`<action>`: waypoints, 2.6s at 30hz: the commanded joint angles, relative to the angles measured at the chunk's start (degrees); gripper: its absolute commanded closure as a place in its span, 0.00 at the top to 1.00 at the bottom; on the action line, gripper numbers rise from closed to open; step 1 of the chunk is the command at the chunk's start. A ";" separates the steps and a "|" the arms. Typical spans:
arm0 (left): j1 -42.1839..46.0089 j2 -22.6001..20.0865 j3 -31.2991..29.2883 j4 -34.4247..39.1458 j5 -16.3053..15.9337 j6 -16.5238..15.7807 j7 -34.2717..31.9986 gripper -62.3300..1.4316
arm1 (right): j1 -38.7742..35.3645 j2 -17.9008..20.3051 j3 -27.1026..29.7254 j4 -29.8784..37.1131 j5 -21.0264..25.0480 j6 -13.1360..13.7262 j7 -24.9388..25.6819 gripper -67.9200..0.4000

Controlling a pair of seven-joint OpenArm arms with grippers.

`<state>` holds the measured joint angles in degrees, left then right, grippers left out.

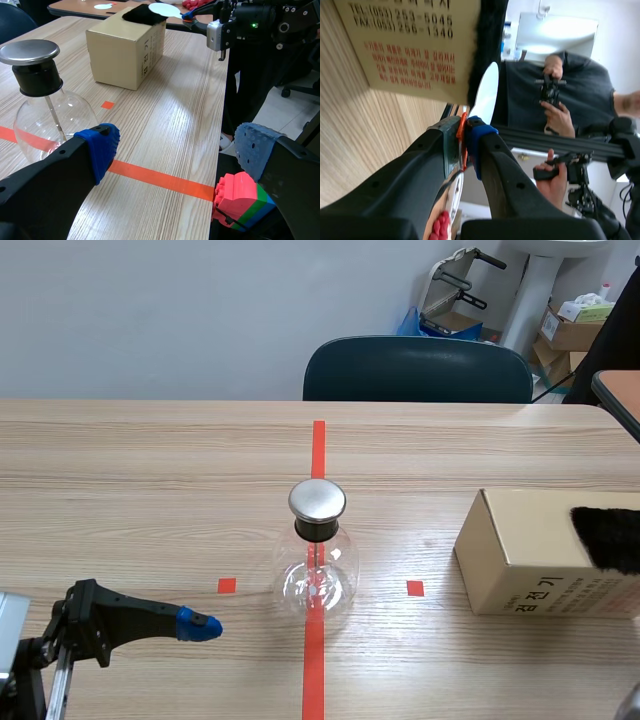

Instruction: Do the electroscope experiment

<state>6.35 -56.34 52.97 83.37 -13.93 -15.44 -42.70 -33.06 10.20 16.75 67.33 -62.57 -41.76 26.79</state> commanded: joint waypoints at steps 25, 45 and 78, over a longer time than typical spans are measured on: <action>0.28 0.44 0.33 1.33 -0.33 -0.31 -0.98 0.80 | 0.02 -0.76 0.33 0.09 1.29 -3.10 11.96 0.01; 0.31 0.44 0.33 1.33 -0.33 -0.31 -0.70 0.80 | -0.15 -1.03 0.61 0.04 1.14 -3.10 7.04 0.01; 0.28 0.44 0.33 1.33 -0.33 -0.26 0.57 0.80 | -0.13 -0.96 0.61 0.04 0.83 -3.10 10.60 0.01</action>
<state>6.35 -56.34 52.97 83.37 -13.93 -15.44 -41.36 -33.06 8.73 17.17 67.22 -62.22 -41.78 38.79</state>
